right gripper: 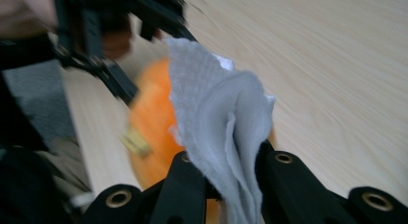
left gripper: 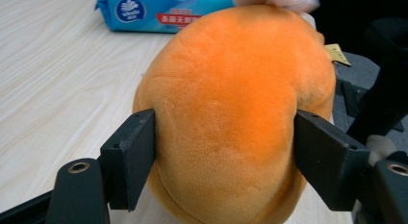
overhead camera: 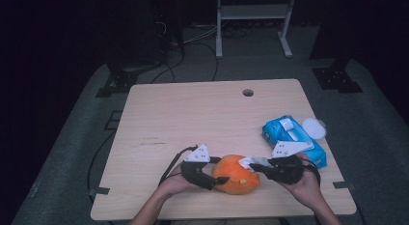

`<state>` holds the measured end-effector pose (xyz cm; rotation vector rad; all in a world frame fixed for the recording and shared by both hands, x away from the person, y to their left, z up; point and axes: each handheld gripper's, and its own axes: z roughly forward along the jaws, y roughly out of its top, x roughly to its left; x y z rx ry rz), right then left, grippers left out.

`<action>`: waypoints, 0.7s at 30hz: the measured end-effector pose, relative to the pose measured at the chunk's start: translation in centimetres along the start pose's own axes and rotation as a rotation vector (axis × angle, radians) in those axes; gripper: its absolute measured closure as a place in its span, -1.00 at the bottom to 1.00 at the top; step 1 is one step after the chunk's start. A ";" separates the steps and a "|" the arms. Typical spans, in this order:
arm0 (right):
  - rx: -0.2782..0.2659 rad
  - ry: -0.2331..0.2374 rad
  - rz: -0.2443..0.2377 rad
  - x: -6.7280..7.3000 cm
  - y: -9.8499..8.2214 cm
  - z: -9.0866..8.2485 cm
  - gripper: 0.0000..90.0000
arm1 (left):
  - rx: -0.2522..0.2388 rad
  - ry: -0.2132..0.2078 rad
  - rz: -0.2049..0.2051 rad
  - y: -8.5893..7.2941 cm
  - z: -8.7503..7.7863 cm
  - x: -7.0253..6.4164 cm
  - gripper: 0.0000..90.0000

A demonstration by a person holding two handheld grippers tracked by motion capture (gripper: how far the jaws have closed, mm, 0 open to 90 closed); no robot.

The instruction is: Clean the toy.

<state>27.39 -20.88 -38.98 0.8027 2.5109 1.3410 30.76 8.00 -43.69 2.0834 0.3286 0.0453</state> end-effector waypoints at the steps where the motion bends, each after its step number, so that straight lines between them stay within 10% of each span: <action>1: -0.004 0.018 -0.016 0.6 0.5 0.1 0.83 | 0.012 -0.010 0.016 0.1 -0.1 -0.1 -0.46; 8: 0.023 0.095 -0.015 0.8 -0.3 1.1 0.83 | -0.005 -0.016 0.021 1.1 0.9 -0.7 -0.88; 12: 0.031 0.086 -0.024 0.8 -0.2 1.3 0.83 | -0.012 -0.034 -0.028 0.4 1.2 -0.4 -0.73; 15: 0.003 0.048 -0.012 0.6 0.2 0.9 0.83 | -0.083 0.060 0.066 1.4 0.5 -1.1 -0.19; 18: -0.035 -0.004 -0.025 0.7 1.0 0.2 0.83 | -0.138 0.191 0.179 2.5 0.5 -1.8 -0.13; 21: -0.037 -0.050 -0.047 0.7 1.4 0.3 0.83 | -0.127 0.209 0.183 2.5 0.9 -1.8 -0.21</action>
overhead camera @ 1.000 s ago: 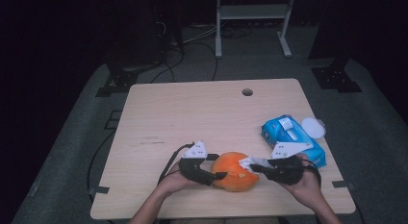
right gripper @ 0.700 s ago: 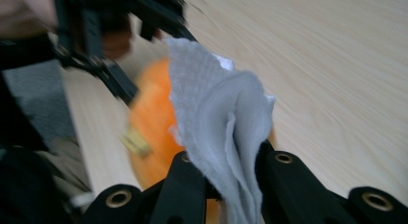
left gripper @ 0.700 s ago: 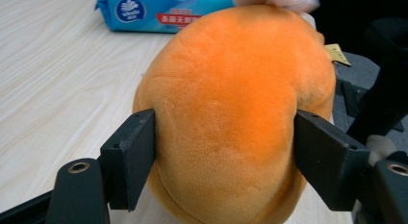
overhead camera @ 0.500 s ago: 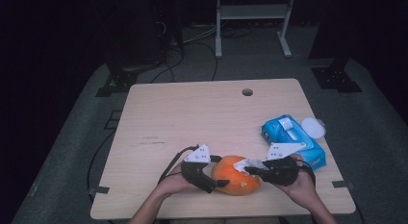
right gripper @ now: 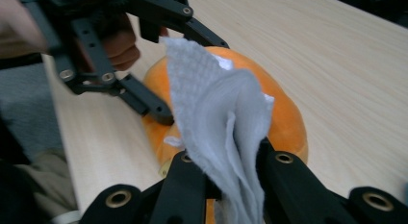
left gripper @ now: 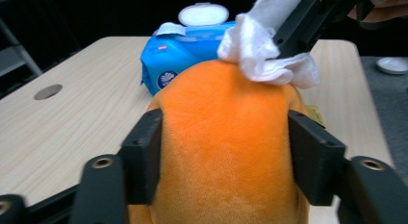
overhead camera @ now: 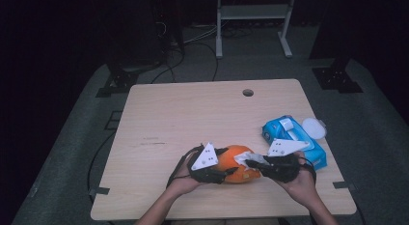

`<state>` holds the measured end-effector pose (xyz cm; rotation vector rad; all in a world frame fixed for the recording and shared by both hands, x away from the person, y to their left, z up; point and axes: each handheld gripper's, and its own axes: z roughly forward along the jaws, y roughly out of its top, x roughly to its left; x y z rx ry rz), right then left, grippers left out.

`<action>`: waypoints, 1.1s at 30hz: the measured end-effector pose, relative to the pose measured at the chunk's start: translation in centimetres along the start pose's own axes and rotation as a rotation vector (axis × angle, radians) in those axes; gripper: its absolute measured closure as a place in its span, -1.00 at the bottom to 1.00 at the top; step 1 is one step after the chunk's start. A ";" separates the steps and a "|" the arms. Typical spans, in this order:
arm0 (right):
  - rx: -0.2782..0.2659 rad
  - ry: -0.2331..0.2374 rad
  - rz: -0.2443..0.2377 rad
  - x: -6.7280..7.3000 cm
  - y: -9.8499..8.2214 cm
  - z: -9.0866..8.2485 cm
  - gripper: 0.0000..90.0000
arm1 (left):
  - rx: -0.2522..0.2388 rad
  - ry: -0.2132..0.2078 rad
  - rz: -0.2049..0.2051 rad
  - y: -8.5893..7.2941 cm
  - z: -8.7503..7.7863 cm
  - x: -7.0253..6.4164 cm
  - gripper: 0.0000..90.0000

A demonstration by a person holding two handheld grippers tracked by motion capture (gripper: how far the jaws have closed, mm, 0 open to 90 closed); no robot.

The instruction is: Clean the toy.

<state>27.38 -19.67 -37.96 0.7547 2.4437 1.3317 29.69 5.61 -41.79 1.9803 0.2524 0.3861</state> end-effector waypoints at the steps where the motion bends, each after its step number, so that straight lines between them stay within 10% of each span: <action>1: 0.023 -0.015 -0.007 -0.3 -0.3 0.5 0.83 | 0.038 -0.025 -0.030 -0.8 0.5 0.3 -0.37; 5: 0.063 -0.001 0.019 -1.2 -1.7 1.7 0.83 | 0.039 -0.064 -0.104 -1.8 0.3 1.2 -0.64; 7: 0.054 -0.001 0.038 -1.5 -1.8 1.3 0.83 | 0.067 -0.081 -0.203 -2.5 0.1 2.1 -0.76; 11: 0.042 -0.006 0.024 -0.8 -1.2 1.3 0.83 | 0.068 -0.081 -0.157 -2.3 0.1 1.5 -0.53; 16: 0.036 0.035 -0.060 2.0 0.4 2.2 0.83 | 0.087 -0.077 -0.002 -1.2 0.7 -0.2 -0.49; 22: 0.035 0.001 -0.002 0.0 -0.5 1.6 0.83 | 0.081 -0.101 -0.185 -2.4 0.7 1.6 -0.68; 27: 0.038 -0.010 -0.038 1.1 0.0 1.9 0.83 | 0.087 -0.058 -0.080 -0.8 0.9 -0.1 -0.48; 33: 0.035 0.026 -0.064 1.8 0.4 2.1 0.83 | 0.097 -0.064 -0.057 -0.7 0.8 -0.6 -0.44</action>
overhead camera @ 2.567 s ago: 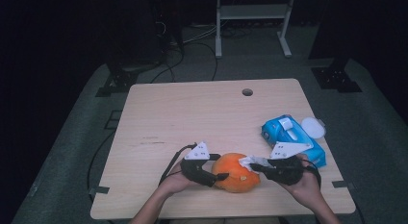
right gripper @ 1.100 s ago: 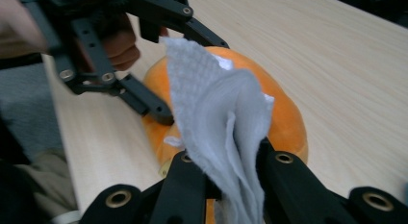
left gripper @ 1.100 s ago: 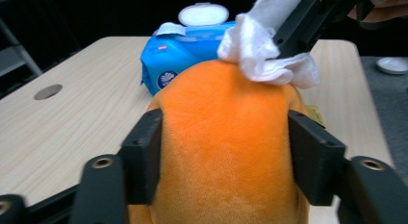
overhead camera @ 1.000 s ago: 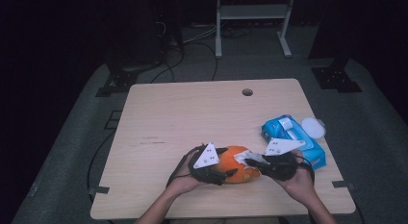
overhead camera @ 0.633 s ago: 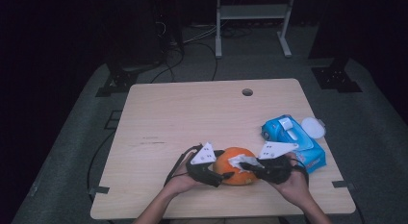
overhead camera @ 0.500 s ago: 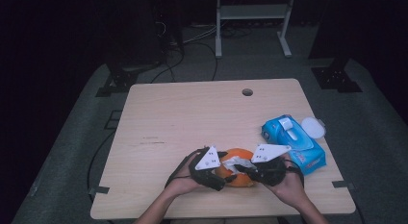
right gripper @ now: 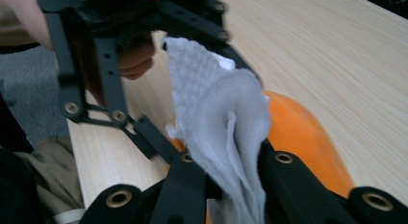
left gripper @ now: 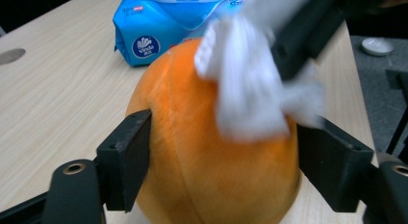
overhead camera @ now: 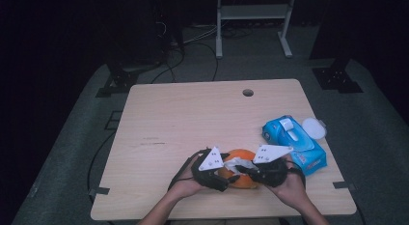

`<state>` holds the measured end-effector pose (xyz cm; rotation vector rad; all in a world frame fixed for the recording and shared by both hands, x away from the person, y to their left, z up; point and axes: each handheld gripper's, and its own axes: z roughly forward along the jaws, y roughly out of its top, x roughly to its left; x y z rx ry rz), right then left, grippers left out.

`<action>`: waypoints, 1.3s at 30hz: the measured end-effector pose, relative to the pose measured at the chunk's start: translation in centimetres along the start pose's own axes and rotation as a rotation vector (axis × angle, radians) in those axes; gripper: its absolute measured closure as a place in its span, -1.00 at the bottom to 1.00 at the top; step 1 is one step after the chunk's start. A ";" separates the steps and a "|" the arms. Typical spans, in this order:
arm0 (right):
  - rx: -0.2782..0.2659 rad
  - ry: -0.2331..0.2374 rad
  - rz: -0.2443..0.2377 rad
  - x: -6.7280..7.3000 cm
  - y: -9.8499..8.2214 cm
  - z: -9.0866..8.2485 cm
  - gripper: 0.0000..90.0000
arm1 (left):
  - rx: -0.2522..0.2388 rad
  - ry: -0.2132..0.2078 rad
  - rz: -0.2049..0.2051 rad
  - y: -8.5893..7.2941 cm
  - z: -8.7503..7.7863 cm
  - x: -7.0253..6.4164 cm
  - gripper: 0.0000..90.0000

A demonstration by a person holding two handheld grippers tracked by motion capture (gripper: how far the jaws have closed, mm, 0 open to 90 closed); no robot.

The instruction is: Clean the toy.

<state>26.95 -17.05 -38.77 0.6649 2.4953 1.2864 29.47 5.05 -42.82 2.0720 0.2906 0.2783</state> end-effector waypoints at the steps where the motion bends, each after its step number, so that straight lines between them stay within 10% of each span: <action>1: -0.005 -0.005 0.014 -0.5 -0.2 -0.2 0.83 | 0.004 -0.005 0.000 -0.2 0.0 0.1 -0.44; 8: 0.008 -0.056 0.092 -2.8 -2.0 -1.3 0.83 | 0.011 -0.081 -0.022 -0.6 -0.4 0.6 -0.55; 12: 0.014 -0.022 0.050 -1.8 -1.5 -0.6 0.83 | -0.059 -0.078 -0.065 -0.1 -0.4 1.1 -0.73; 16: 0.034 -0.012 -0.014 -0.5 -0.7 0.2 0.82 | 0.008 -0.082 -0.052 -0.8 0.4 0.8 -0.63; 27: 0.021 -0.031 0.092 -2.7 -2.6 -0.9 0.82 | 0.007 -0.091 -0.170 -2.1 -0.4 2.7 -0.49; 39: 0.022 0.002 0.040 -1.5 -1.5 -0.1 0.82 | 0.011 -0.075 -0.176 -2.2 -0.4 2.8 -0.49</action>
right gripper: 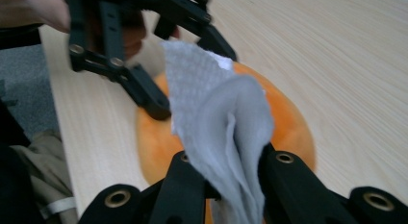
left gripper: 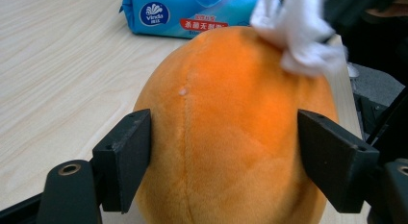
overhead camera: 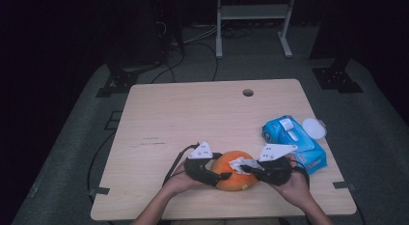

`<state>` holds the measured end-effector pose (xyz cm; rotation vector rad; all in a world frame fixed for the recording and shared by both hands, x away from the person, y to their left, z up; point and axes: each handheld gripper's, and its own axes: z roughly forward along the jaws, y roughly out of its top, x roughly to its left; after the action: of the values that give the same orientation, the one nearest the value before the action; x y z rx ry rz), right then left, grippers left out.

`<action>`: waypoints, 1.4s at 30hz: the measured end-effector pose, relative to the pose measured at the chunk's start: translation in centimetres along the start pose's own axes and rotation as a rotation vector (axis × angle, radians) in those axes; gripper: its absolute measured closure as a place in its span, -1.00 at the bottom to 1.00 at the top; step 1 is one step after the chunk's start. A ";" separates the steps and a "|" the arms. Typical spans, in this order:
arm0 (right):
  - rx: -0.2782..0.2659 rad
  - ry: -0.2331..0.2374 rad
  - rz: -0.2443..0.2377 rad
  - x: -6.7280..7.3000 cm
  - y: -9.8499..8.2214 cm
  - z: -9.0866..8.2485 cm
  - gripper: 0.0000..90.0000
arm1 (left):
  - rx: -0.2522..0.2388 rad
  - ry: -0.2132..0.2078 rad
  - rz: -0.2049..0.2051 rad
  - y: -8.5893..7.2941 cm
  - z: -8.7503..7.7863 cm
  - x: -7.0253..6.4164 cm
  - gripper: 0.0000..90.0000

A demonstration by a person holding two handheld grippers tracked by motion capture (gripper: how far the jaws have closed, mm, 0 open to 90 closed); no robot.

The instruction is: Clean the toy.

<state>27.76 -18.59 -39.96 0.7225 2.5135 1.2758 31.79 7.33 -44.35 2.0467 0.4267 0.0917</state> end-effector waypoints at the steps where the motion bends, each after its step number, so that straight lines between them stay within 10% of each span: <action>1: -0.002 -0.002 0.013 -0.3 -0.2 -0.1 0.82 | -0.002 -0.001 -0.004 0.0 0.0 0.1 -0.49; 7: 0.014 -0.037 0.064 -1.7 -1.7 -0.9 0.82 | -0.006 -0.008 -0.021 -0.4 -0.3 0.5 -0.49; 16: 0.000 0.026 0.025 0.2 -1.0 -0.8 0.81 | -0.019 -0.018 -0.056 -0.9 -0.3 1.0 -0.54; 22: 0.014 -0.008 0.111 -2.1 -2.5 -1.0 0.82 | -0.014 -0.025 -0.037 -0.9 -0.4 1.0 -0.54; 32: -0.035 0.007 0.088 -1.4 -0.9 -0.6 0.81 | -0.012 -0.035 -0.019 -1.0 -0.3 0.8 -0.56; 42: 0.006 0.021 0.179 -3.3 -3.4 -0.5 0.81 | -0.007 -0.025 0.014 -0.9 -0.3 0.4 -0.58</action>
<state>29.27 -22.38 -42.41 0.9589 2.5180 1.3389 31.83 8.05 -44.99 2.0420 0.3957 0.0762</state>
